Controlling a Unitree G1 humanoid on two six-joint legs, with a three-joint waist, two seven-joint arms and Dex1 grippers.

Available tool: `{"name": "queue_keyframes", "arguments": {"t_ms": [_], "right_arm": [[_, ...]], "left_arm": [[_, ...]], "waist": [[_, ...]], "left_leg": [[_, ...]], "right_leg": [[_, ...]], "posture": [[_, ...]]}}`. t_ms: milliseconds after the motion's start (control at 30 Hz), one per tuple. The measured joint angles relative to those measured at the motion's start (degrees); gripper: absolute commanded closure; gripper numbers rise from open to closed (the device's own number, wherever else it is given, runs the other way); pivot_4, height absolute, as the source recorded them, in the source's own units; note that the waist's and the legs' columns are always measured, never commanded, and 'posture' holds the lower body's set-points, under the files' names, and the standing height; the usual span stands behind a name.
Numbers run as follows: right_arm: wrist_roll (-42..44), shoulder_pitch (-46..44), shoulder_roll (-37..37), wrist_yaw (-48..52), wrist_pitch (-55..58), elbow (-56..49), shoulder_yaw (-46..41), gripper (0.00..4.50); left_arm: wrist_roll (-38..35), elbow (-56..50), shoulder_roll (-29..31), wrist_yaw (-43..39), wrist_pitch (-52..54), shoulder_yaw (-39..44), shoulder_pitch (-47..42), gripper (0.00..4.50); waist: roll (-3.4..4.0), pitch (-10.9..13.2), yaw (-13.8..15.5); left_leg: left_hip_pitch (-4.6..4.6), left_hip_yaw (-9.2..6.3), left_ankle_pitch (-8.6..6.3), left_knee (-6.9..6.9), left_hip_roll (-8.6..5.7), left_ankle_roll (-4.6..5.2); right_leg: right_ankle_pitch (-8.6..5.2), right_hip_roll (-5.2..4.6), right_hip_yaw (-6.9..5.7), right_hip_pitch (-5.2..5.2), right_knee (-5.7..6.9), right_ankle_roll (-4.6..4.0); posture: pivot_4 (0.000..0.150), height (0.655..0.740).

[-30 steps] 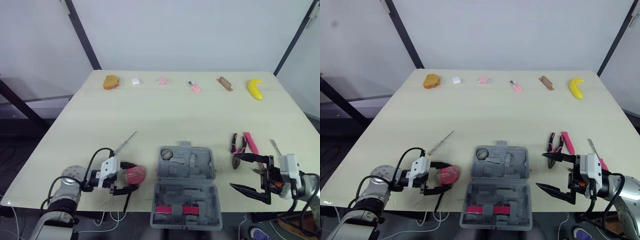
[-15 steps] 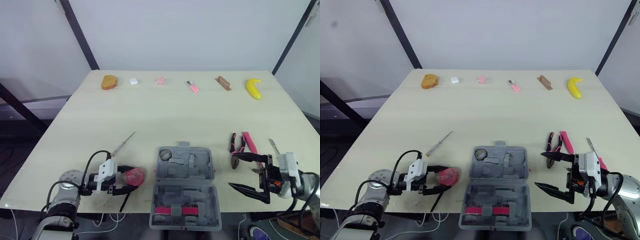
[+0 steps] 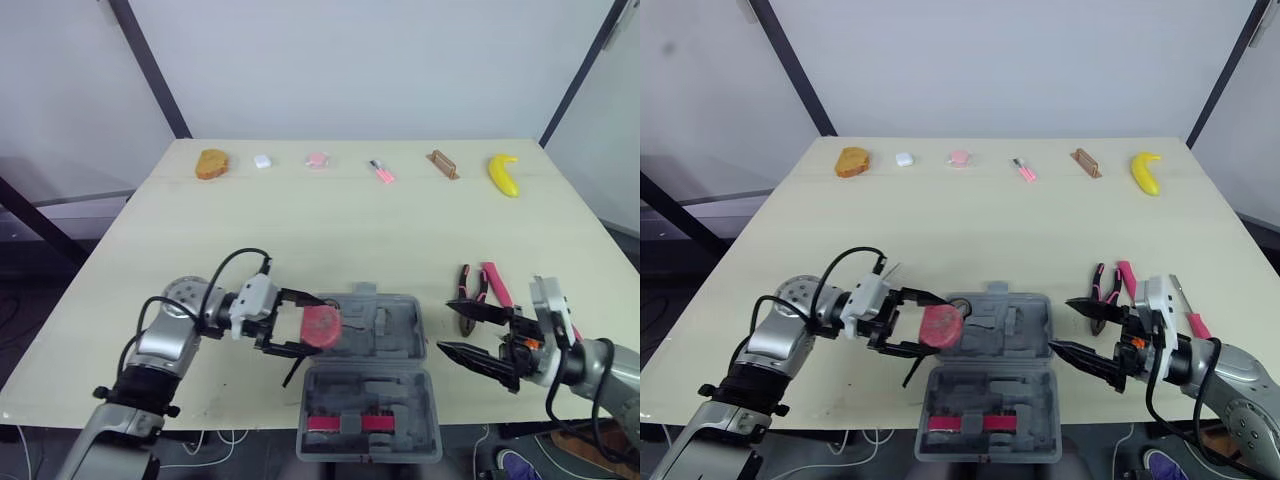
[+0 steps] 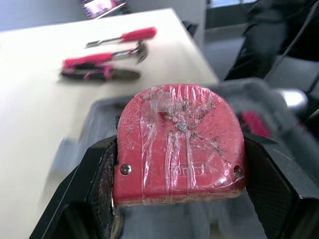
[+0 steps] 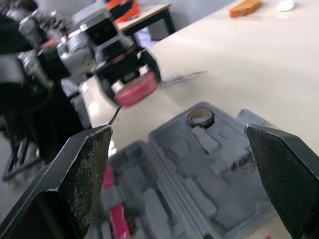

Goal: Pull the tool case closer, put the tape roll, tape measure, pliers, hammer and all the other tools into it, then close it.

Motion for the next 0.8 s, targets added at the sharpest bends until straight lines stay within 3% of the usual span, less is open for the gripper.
{"name": "queue_keyframes", "arguments": {"t_ms": [100,267,500,600,700,733,767,800], "right_arm": [[4.24,-1.87,1.94,-6.46,3.87,-2.43,0.11,0.00],[20.22,-3.46,2.41,-22.12,13.90,-4.19,1.68,0.00],[43.21,-6.54,0.61,-45.71,16.67,-1.60,6.06,0.00],[49.52,-8.33,0.66,-52.60,14.94,-0.40,7.67,0.79],[53.94,-9.34,0.56,-56.87,13.33,0.54,7.93,2.25],[54.81,-9.40,0.26,-57.69,13.11,0.57,7.97,2.25],[55.01,-9.40,0.02,-57.92,13.08,0.59,7.97,2.86],[55.44,-9.45,-1.06,-58.17,13.27,0.63,8.11,3.09]], "left_arm": [[0.73,-3.12,-2.59,2.23,3.33,-1.59,-3.51,1.50],[2.69,-7.26,-9.26,8.94,7.83,-4.35,-8.29,1.50],[5.59,-6.18,-12.71,12.05,7.27,-6.01,-10.27,1.50],[6.19,-5.57,-12.83,12.00,6.56,-6.45,-10.35,1.50],[7.25,-5.26,-12.79,11.57,5.20,-7.29,-10.38,1.50],[7.46,-4.94,-12.69,11.40,5.00,-7.46,-10.38,1.50],[7.53,-4.68,-12.65,11.37,4.94,-7.47,-10.37,1.50],[8.02,-4.28,-12.58,11.37,4.82,-7.67,-10.35,1.50]], "waist": [[-0.04,0.02,0.03],[-0.07,0.04,-0.25],[-0.08,0.05,-0.36],[-0.08,0.05,-0.36],[-0.09,0.05,-0.30],[-0.09,0.05,-0.28],[-0.09,0.05,-0.25],[-0.09,0.05,-0.26]], "left_leg": [[0.00,-0.03,0.00,0.01,-0.03,0.00],[-0.06,-0.02,0.00,0.01,-0.03,0.00],[-0.04,-0.01,0.00,0.01,-0.03,0.01],[-0.08,-0.02,0.00,0.01,-0.03,0.01],[-0.12,-0.02,0.00,0.01,-0.03,0.01],[-0.13,-0.02,0.00,0.01,-0.03,0.01],[-0.15,-0.05,0.00,0.01,-0.02,0.01],[-0.17,-0.05,0.00,0.01,-0.02,0.01]], "right_leg": [[0.00,0.01,-0.01,0.02,0.00,0.01],[-0.01,0.01,0.03,-0.01,-0.07,0.01],[-0.01,0.05,0.05,-0.01,-0.03,0.01],[-0.01,0.07,0.05,-0.02,-0.06,0.01],[-0.01,0.06,0.04,-0.02,-0.13,0.01],[-0.01,0.06,0.04,-0.02,-0.14,0.01],[-0.01,0.06,0.01,-0.03,-0.16,0.01],[0.00,0.06,0.00,-0.03,-0.19,0.01]], "posture": [[0.150,0.7400],[0.150,0.7400],[0.150,0.7400],[0.150,0.7400],[0.150,0.7400],[0.150,0.7400],[0.150,0.7400],[0.150,0.7400]]}}
